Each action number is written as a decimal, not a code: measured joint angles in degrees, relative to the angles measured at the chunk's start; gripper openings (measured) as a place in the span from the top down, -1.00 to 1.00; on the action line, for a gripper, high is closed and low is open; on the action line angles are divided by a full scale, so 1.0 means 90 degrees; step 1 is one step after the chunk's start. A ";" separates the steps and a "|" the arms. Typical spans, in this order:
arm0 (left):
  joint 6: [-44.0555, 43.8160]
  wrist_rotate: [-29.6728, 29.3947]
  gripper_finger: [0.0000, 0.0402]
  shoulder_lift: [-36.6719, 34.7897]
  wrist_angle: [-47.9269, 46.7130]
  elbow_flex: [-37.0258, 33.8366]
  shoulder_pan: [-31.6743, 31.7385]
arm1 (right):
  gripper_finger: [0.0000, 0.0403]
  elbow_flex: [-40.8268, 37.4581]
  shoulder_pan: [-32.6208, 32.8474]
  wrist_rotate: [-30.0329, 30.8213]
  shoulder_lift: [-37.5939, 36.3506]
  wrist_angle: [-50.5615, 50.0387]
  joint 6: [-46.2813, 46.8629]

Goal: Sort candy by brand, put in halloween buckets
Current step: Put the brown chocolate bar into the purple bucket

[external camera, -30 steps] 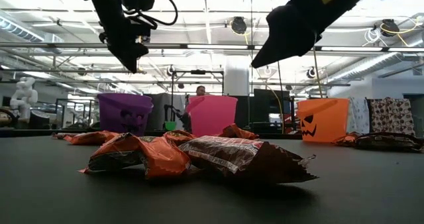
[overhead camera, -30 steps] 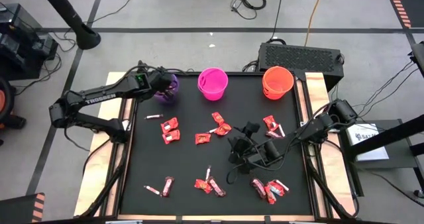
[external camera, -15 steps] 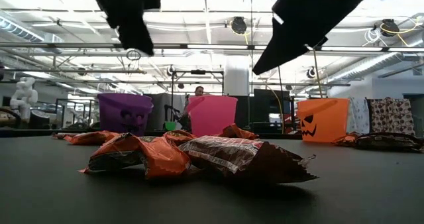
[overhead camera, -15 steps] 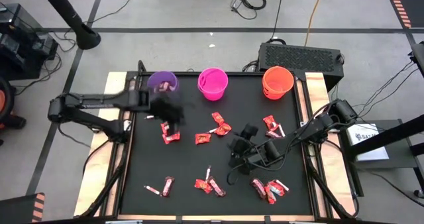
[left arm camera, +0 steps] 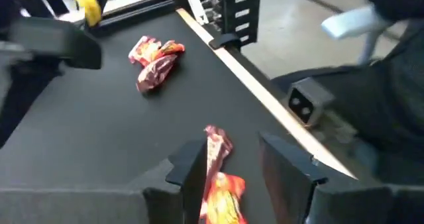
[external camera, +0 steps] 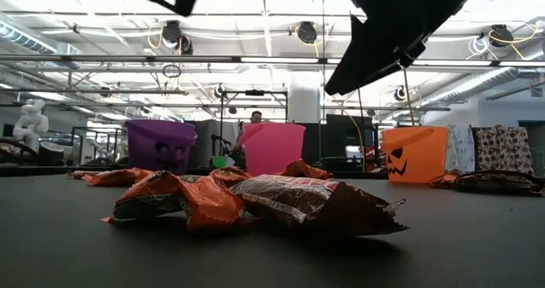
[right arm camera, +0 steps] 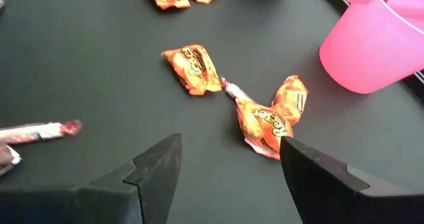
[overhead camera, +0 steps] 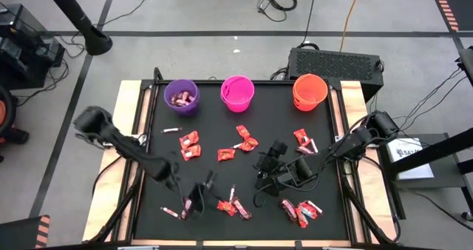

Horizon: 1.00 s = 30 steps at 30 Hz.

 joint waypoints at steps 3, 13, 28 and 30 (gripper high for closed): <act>0.0237 -0.0086 0.30 0.0846 0.0529 0.0213 0.0024 | -0.23 0.0000 0.0000 -0.0001 0.0000 0.0022 -0.0005; 0.0491 0.0485 0.30 0.2613 -0.0835 0.2214 0.0632 | -0.23 0.0002 0.0000 -0.0001 0.0000 -0.0002 -0.0284; 0.1337 0.0064 -0.20 0.3298 -0.2253 0.3359 0.0437 | -0.23 0.0002 0.0000 -0.0008 0.0000 -0.0132 -0.0289; 0.1239 0.0054 -0.33 0.3310 -0.2245 0.3360 0.0440 | -0.23 0.0000 0.0000 -0.0010 0.0000 -0.0134 -0.0289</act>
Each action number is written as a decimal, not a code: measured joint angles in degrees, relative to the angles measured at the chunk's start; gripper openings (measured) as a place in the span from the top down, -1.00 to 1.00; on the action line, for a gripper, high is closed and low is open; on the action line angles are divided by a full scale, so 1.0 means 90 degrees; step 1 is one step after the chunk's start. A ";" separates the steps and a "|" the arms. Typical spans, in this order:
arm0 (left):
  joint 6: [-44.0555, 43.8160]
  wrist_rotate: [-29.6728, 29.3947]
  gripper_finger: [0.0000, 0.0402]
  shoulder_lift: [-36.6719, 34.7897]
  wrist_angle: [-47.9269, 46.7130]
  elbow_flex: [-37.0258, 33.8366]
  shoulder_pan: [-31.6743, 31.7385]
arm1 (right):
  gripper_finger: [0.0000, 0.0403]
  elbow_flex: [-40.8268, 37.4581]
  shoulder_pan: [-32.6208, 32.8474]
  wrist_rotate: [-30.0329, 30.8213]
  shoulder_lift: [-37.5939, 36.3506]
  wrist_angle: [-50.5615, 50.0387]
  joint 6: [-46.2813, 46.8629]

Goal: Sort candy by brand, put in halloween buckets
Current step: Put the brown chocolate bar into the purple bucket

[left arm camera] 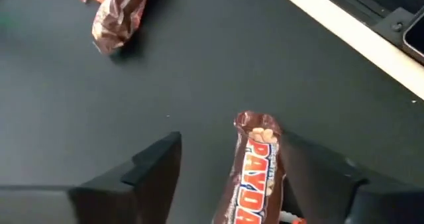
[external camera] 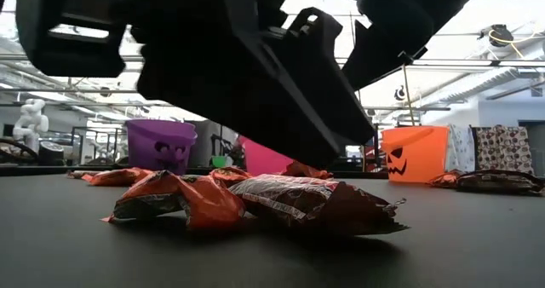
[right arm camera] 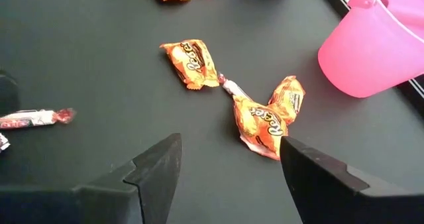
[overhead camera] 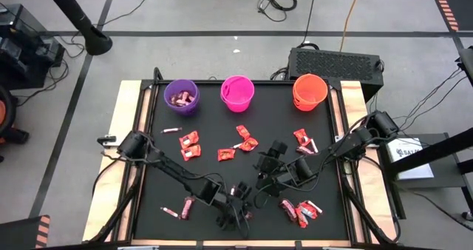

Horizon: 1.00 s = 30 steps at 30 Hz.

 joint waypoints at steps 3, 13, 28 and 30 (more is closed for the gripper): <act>-0.0139 0.0003 -0.46 0.0002 -0.0017 -0.0001 -0.0002 | -0.23 0.0000 0.0000 0.0000 0.0000 -0.0005 0.0000; -0.0508 0.0395 -0.50 0.0411 0.0039 -0.0001 0.0184 | -0.23 0.0000 0.0000 0.0007 0.0000 -0.0026 0.0000; -0.0490 0.0469 -0.41 0.0508 0.0066 0.0013 0.0185 | -0.23 0.0000 0.0000 0.0007 0.0000 -0.0041 0.0000; -0.0485 0.0526 -0.33 0.0508 0.0057 0.0011 0.0185 | -0.23 0.0000 0.0000 0.0007 0.0000 -0.0041 0.0000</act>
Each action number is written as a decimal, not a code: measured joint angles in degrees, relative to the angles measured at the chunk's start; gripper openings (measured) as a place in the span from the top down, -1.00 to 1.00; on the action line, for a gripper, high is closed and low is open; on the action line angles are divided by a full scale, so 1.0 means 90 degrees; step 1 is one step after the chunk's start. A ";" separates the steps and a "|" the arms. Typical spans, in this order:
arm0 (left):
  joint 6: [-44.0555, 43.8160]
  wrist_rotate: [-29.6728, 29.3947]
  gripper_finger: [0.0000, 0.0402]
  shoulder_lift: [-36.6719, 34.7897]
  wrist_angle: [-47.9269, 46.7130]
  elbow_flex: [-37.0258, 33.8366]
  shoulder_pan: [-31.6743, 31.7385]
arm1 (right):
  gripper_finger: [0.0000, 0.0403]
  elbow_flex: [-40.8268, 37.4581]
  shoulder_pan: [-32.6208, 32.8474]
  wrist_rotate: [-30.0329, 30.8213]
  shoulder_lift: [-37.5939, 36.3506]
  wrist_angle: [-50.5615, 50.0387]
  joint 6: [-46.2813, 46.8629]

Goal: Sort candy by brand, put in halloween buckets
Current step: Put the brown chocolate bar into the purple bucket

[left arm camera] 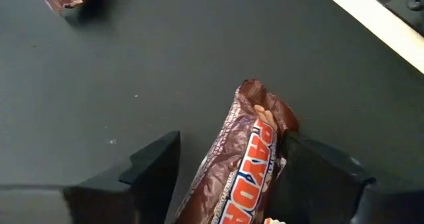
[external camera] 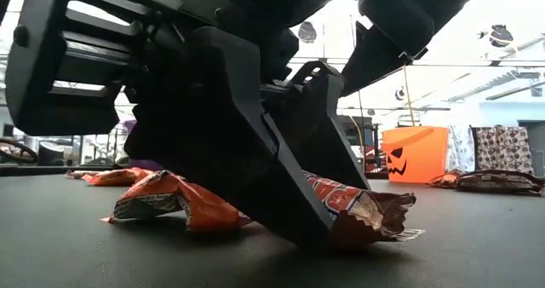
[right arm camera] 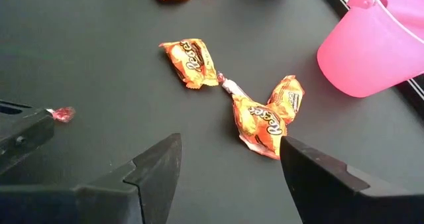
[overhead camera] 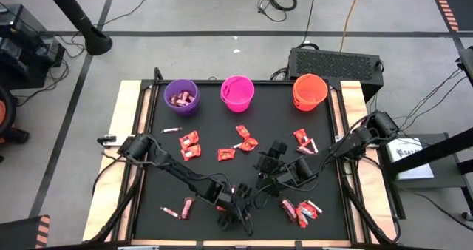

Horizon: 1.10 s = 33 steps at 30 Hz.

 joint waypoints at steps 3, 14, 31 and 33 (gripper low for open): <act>0.0005 0.0062 -0.16 0.0002 -0.0014 -0.0002 -0.0002 | -0.23 0.0000 0.0000 0.0000 0.0000 -0.0002 0.0000; 0.0007 0.0050 0.16 -0.0307 -0.0474 -0.0041 -0.0036 | -0.23 0.0000 -0.0001 0.0000 0.0000 -0.0006 0.0000; -0.0016 -0.0201 0.16 -0.1453 -0.1191 -0.0230 -0.0083 | -0.23 0.0000 0.0000 -0.0005 0.0000 -0.0048 0.0049; -0.0017 -0.0195 0.16 -0.1373 -0.1045 -0.0336 -0.0079 | -0.23 0.0000 -0.0002 -0.0005 0.0000 -0.0048 0.0049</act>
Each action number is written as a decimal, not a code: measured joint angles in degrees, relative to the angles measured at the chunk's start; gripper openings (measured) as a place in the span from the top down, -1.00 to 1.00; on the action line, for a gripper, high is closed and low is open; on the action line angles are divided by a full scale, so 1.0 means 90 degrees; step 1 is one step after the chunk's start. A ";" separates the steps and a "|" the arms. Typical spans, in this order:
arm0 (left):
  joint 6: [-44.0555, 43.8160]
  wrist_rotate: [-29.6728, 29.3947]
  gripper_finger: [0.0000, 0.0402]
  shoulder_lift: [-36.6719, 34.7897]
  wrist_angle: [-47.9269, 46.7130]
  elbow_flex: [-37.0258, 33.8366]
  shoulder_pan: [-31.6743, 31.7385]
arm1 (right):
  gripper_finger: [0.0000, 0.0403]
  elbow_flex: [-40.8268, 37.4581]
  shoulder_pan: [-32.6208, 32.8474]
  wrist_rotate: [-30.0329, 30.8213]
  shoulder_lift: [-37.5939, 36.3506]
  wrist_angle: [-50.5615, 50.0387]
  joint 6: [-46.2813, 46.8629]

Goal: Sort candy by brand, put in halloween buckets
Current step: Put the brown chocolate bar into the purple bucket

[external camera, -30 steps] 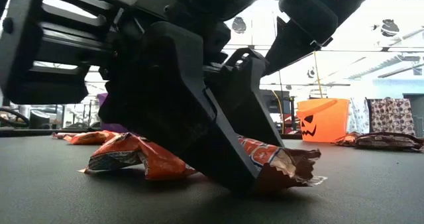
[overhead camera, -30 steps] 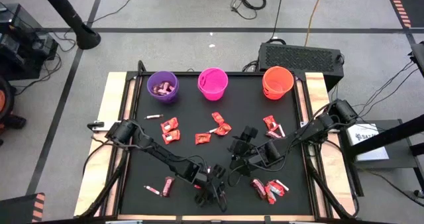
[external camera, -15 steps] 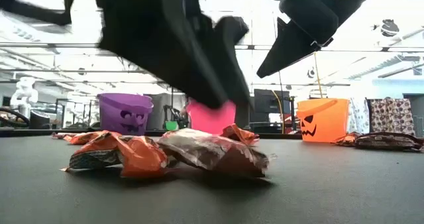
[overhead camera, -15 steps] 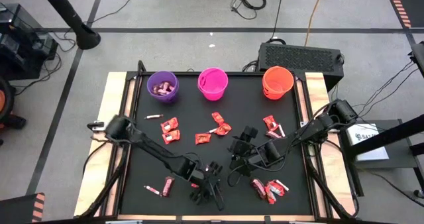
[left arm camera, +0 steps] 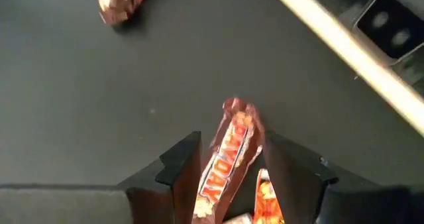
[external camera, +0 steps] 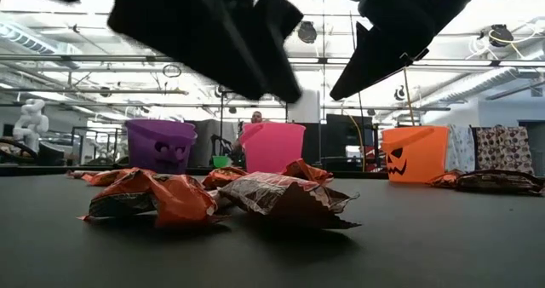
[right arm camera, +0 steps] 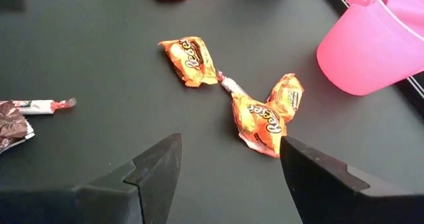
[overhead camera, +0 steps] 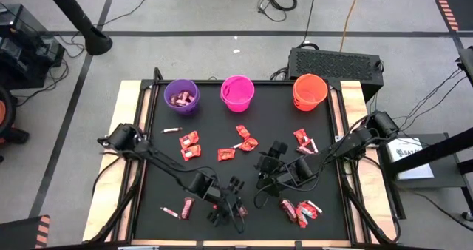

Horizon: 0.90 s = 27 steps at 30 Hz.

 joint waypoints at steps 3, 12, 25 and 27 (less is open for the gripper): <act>0.0183 0.0009 0.16 0.0245 0.0460 -0.0007 -0.0027 | -0.23 0.0000 0.0000 -0.0002 0.0000 0.0000 -0.0002; 0.1059 0.0194 0.16 0.1054 0.1211 -0.0004 -0.0139 | -0.23 0.0000 0.0000 0.0000 0.0000 0.0001 -0.0014; 0.1019 0.0185 0.24 0.1155 0.1368 0.0008 -0.0093 | -0.23 0.0000 0.0000 0.0002 0.0000 0.0002 -0.0007; 0.1017 0.0179 0.35 0.1155 0.1372 0.0008 -0.0086 | -0.23 0.0000 0.0000 0.0002 0.0000 0.0002 -0.0002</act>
